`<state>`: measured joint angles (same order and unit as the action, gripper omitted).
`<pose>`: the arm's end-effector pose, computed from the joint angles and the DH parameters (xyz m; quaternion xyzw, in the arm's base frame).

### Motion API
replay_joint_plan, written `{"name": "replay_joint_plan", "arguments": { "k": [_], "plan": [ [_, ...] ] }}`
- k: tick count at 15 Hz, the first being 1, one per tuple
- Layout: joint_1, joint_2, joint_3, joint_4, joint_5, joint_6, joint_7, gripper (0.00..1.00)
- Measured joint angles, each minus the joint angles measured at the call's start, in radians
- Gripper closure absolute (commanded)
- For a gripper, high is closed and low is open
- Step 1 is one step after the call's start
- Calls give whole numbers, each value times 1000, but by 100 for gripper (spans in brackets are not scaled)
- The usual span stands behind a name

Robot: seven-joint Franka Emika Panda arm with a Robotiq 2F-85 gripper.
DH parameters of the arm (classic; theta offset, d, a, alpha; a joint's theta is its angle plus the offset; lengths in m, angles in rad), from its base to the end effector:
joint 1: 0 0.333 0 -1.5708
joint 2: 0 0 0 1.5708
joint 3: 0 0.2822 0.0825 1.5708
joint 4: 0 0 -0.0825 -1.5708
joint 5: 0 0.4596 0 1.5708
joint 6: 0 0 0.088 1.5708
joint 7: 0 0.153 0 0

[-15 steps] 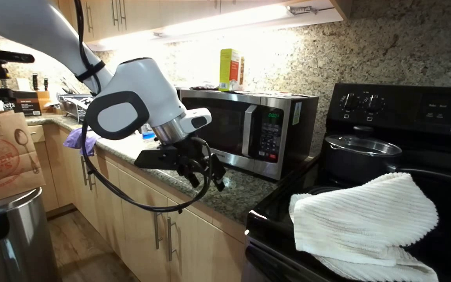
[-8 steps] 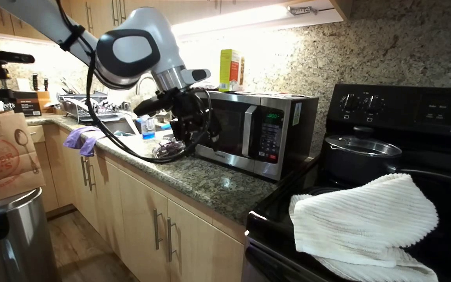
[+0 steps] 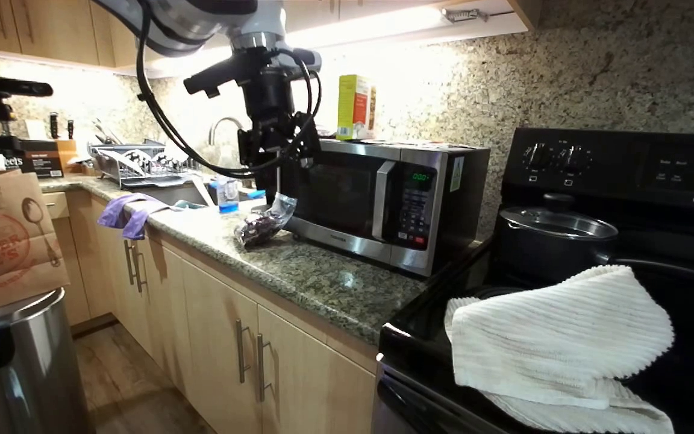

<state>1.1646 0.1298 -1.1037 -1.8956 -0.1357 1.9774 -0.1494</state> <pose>0.6472 0.0311 0.3658 0.9838 0.1324 0.0049 0.1205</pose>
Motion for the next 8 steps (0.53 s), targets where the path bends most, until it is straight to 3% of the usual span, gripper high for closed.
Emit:
{"name": "replay_joint_plan", "arguments": {
  "k": [4, 8],
  "plan": [
    [-276, -44, 291, 7, -1, -79, 33, 0],
    [-314, -33, 331, 3, -1, -79, 44, 0]
  ]
}}
